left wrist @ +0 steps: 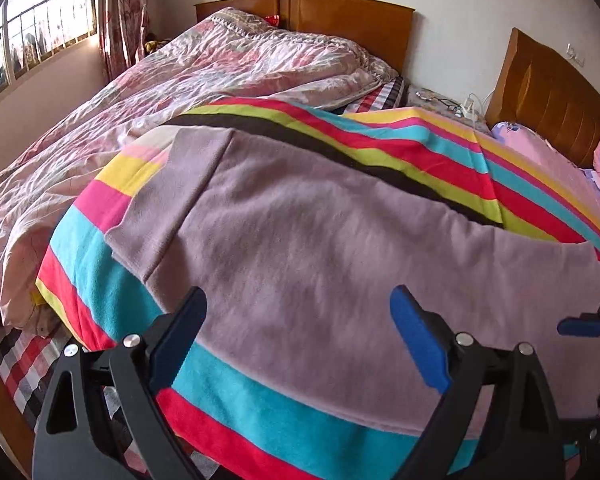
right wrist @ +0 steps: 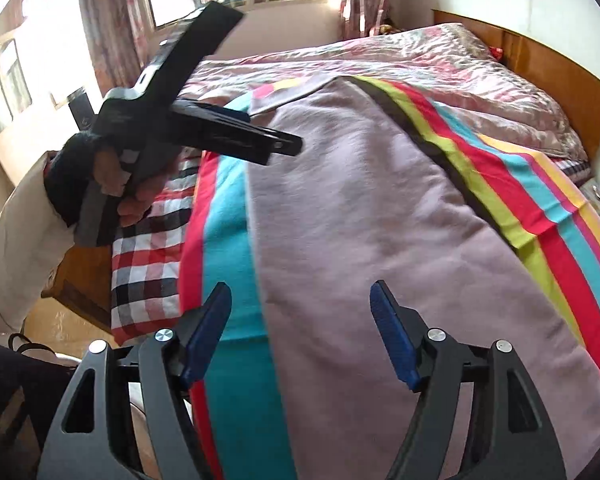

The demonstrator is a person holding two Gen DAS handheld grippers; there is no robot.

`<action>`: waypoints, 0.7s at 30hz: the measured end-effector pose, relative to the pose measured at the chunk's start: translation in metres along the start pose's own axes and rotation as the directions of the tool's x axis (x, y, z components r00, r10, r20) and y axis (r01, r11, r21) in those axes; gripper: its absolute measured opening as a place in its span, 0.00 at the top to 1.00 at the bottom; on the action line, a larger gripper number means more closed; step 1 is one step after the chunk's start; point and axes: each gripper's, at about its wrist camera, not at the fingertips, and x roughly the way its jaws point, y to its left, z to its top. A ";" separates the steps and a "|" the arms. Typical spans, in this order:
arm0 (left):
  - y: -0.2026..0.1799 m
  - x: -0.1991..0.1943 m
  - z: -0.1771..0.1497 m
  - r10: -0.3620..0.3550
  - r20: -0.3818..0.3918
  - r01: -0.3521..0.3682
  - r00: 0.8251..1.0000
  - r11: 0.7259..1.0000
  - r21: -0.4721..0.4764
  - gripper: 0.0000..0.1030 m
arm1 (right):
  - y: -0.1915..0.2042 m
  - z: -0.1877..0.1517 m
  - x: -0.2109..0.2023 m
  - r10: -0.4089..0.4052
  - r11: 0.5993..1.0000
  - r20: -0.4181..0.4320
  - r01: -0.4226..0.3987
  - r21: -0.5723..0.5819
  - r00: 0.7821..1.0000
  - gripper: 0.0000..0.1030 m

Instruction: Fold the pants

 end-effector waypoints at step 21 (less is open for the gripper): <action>-0.344 0.020 0.004 -0.368 -0.116 0.375 0.923 0.787 0.489 0.02 | -0.185 -0.207 -0.179 -0.503 0.675 -0.149 0.494 0.548 0.852 0.17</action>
